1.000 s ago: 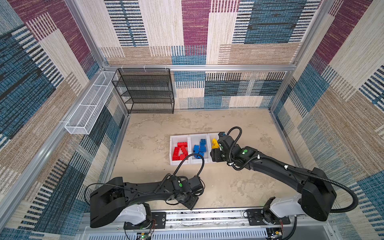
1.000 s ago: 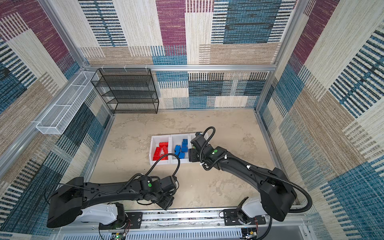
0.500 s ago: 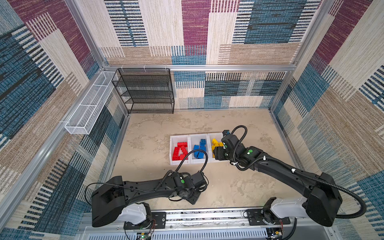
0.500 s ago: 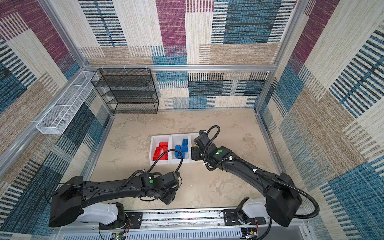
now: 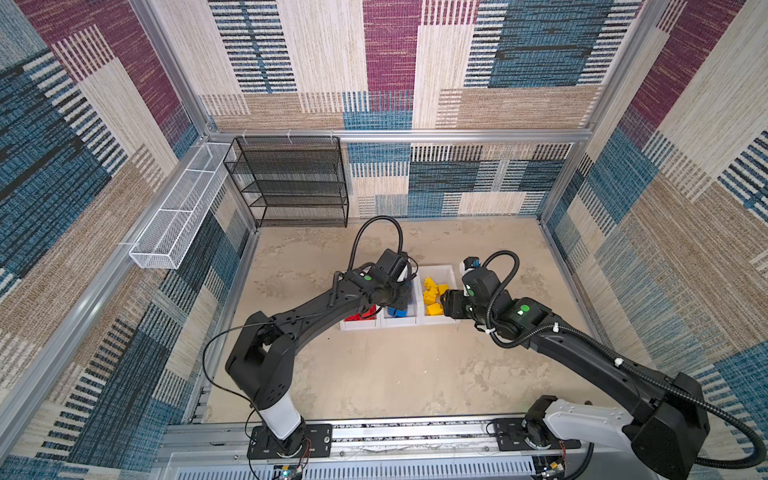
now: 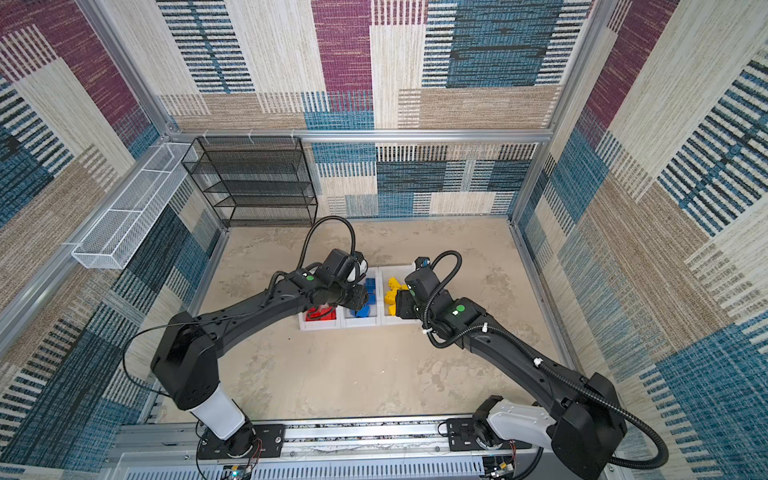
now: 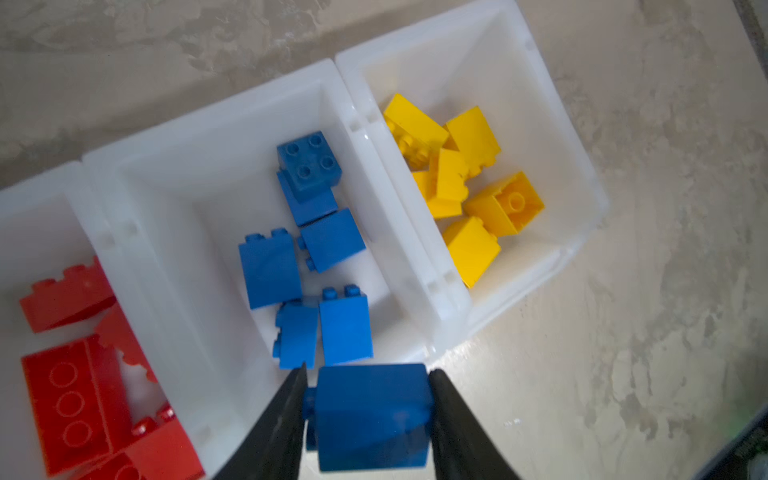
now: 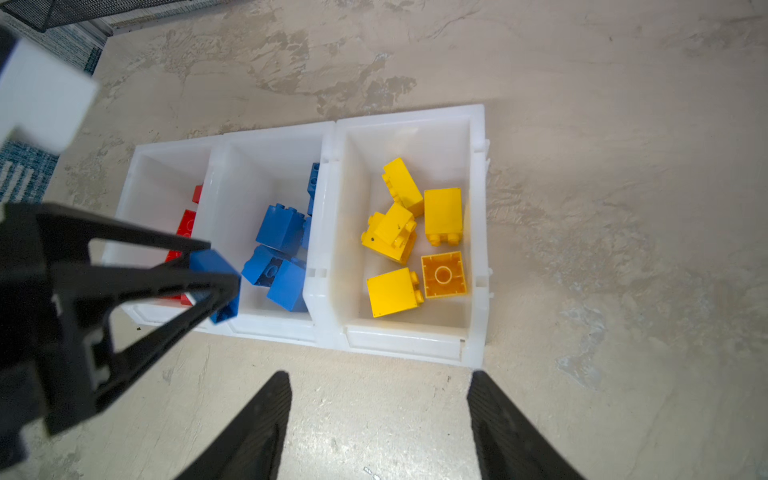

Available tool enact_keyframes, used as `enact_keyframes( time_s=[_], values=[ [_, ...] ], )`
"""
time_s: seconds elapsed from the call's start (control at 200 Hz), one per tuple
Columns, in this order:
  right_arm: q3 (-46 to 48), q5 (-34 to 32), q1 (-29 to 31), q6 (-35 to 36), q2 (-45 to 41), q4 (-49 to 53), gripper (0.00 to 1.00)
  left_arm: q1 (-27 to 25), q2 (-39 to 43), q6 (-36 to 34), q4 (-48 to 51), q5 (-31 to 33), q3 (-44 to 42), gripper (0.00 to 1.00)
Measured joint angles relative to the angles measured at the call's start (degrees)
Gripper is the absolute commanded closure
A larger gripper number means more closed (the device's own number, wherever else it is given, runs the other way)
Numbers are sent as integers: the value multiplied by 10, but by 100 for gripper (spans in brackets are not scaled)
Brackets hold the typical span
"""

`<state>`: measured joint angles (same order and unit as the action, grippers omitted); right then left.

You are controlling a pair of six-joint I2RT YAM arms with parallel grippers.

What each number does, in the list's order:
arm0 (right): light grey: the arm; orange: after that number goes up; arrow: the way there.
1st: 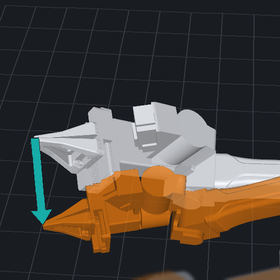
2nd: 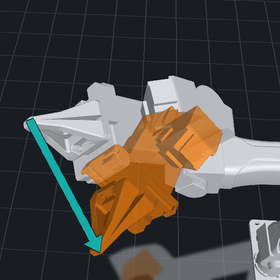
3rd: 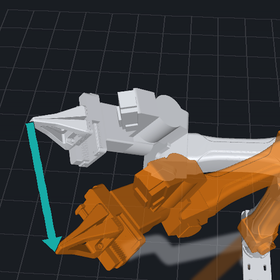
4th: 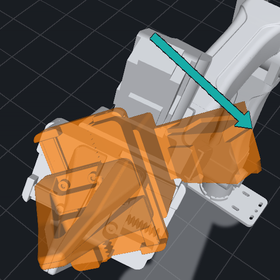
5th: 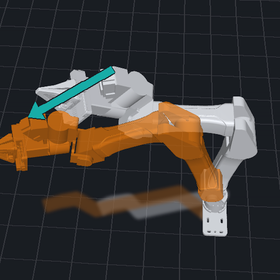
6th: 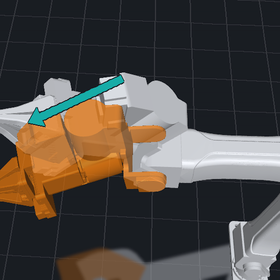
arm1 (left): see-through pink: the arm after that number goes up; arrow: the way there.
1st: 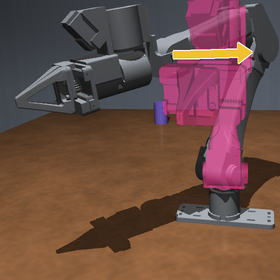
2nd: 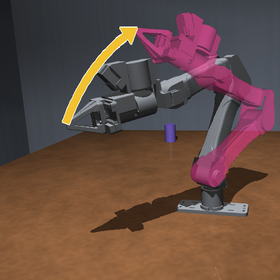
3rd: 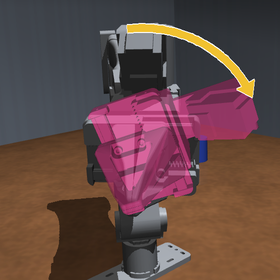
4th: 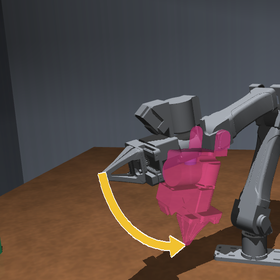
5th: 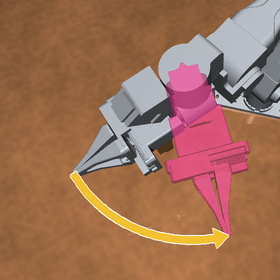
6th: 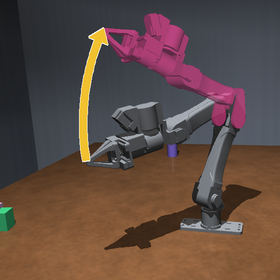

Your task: Sort the legos into containers by color

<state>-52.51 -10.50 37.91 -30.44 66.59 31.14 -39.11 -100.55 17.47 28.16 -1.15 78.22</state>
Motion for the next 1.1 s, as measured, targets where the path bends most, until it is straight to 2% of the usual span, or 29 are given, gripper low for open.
enact_keyframes(
  time_s=[0.135, 0.28, 0.391, 0.396, 0.411, 0.426, 0.641, 0.746, 0.867, 0.952, 1.097],
  values=[
    [13, 0, 0, -9, -18, 4, 30, 25, -49, -1, -1, -8, 35, 49],
    [21, 0, 0, -16, -24, 10, 29, 35, -61, 0, -2, -18, 47, 33],
    [21, 0, 0, -19, -24, 13, 29, 36, -60, 1, -5, -22, 48, 19],
    [21, 0, 0, -19, -24, 13, 29, 36, -60, 1, -5, -22, 47, 17],
    [21, 0, 0, -19, -24, 13, 29, 36, -59, 1, -5, -22, 47, 4],
    [21, 0, 0, -21, -24, 13, 29, 36, -58, 1, -5, -22, 45, 1],
    [21, -1, 0, -21, -23, 14, 28, 37, 6, 6, -22, 0, -8, 0],
    [21, -6, 0, -21, -23, 14, 27, 38, 59, 7, -37, 31, -53, 0],
    [35, -29, 0, -15, -39, 3, 24, 45, 153, 8, -78, 101, -139, 0],
    [67, -57, -1, 5, -69, -28, 16, 58, 241, 7, -131, 170, -230, 0],
    [182, -142, -17, 94, -154, -182, 1, 102, 363, -15, -229, 280, -375, 0]
  ],
)
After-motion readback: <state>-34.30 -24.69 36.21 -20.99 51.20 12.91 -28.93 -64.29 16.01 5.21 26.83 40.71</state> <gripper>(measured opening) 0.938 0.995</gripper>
